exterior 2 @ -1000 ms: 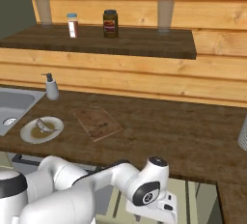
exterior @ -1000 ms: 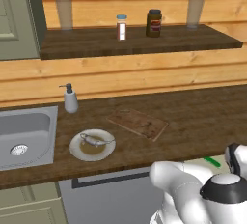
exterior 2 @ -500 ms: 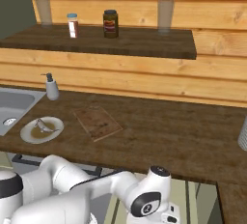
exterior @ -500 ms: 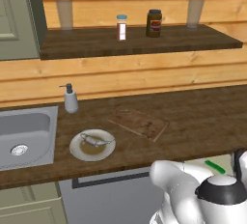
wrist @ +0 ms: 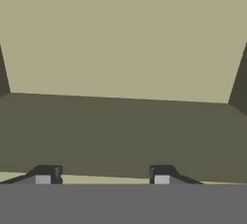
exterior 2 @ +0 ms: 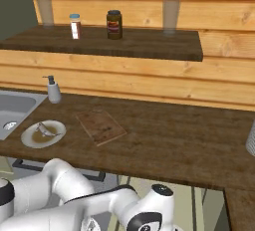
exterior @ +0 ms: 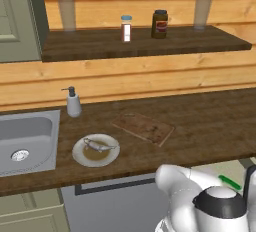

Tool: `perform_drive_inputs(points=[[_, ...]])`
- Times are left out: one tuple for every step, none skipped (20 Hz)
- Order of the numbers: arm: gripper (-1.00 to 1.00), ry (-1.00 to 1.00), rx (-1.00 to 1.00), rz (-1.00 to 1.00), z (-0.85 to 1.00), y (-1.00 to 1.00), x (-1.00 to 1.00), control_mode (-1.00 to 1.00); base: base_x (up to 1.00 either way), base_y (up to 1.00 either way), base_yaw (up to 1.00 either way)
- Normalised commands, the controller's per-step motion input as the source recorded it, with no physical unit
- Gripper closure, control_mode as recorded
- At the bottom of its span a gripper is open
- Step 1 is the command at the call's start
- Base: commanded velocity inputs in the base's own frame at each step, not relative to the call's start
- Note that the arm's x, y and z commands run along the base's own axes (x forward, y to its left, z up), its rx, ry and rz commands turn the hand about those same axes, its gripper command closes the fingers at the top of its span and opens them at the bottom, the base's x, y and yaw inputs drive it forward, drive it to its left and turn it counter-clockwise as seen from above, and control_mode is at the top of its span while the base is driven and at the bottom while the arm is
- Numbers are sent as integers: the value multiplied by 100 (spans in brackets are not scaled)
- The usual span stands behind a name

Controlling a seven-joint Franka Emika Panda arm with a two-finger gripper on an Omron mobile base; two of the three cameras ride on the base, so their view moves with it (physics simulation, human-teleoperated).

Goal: Pick up the knife from the drawer and place it on the cutting board. Then place the meat from the plate to the cutting board.

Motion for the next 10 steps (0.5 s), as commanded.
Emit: perform_drive_inputs(points=[[-100,7,0,7,-15,0,-60,-100,0,0,0],[-100,7,0,6,-14,0,-60,-100,0,0,0],[-100,6,0,6,-11,0,-61,-100,0,0,0],[-100,6,0,6,-9,0,-61,-100,0,0,0],[-100,8,0,6,-6,0,-61,-100,0,0,0],[-100,11,0,7,-6,0,-63,-100,0,0,0],[-100,13,0,7,-6,0,-59,-100,0,0,0],[-100,13,0,7,-5,0,-59,-100,0,0,0],[-100,11,0,7,-1,0,-52,-100,0,0,0],[-100,7,0,7,0,0,-31,-100,0,0,0]])
